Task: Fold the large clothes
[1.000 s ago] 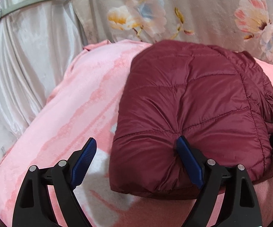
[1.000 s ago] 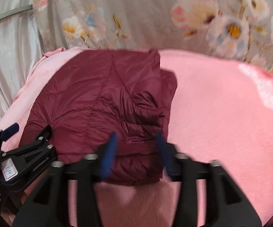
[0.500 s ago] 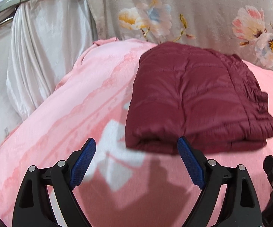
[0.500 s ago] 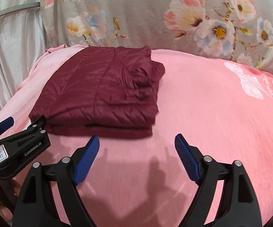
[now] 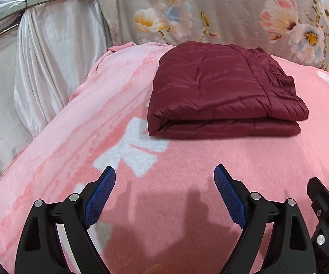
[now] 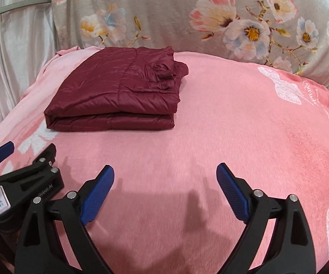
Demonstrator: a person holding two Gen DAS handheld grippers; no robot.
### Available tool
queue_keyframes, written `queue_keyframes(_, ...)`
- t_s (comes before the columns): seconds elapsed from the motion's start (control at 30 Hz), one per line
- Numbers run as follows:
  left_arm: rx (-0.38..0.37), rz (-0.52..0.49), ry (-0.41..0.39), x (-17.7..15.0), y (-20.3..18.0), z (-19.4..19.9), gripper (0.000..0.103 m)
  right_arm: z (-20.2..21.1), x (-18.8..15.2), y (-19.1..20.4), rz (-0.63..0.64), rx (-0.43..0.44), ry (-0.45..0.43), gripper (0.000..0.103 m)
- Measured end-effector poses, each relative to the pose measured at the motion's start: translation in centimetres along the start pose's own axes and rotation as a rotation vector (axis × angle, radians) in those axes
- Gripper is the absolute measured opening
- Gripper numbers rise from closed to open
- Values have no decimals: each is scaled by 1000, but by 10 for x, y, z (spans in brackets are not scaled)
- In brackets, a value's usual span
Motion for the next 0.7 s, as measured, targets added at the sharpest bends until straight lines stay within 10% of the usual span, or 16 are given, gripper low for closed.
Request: queue_keyframes(0.7, 11, -7, -17, -2, -1, 4, 86, 1, -4, 1, 3, -17, 11, 90)
Point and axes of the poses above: each gripper's, at about its wrist camera, not at the fingertips, and z roughly against the way its jaws point, y to its left, x to its top, the point moved 8 cm from there along -z, roughly the way its jaws point, and after that the axes turned 2 degrees about -x, right-handed, at the moved point
